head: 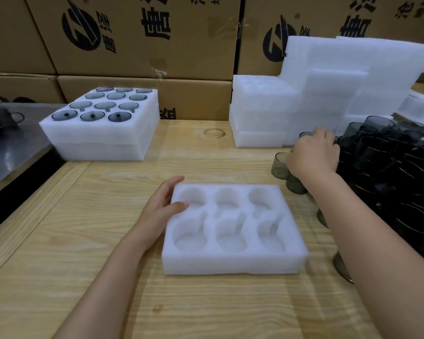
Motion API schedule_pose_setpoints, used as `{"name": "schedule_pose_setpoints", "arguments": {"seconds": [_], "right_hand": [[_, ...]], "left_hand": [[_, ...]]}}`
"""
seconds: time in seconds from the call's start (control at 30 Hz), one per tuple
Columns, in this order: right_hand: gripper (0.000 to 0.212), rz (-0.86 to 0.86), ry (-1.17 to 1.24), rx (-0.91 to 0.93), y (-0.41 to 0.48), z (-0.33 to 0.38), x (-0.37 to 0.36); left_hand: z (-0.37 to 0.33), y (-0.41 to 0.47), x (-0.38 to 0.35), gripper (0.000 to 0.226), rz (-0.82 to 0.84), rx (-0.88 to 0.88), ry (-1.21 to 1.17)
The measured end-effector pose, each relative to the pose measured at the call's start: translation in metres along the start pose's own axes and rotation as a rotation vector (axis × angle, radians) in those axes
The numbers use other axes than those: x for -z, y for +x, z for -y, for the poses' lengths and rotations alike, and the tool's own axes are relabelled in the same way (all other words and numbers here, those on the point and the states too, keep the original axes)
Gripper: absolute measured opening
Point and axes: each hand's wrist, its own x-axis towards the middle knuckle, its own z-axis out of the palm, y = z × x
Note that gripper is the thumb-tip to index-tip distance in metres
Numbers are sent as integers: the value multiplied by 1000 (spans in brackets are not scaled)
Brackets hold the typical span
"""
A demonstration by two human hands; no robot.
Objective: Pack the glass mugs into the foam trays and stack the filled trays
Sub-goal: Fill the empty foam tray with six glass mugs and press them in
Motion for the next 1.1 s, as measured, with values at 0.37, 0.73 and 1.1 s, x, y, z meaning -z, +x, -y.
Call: {"name": "schedule_pose_setpoints", "arguments": {"seconds": [0.37, 0.73, 1.1], "right_hand": [[28, 233, 633, 313, -60, 12, 37], [31, 272, 556, 392, -56, 5, 6], [21, 304, 608, 552, -72, -1, -24]], "left_hand": [[3, 2, 2, 58, -16, -8, 14], [4, 3, 5, 60, 3, -4, 17], [5, 4, 4, 59, -9, -11, 9]]}}
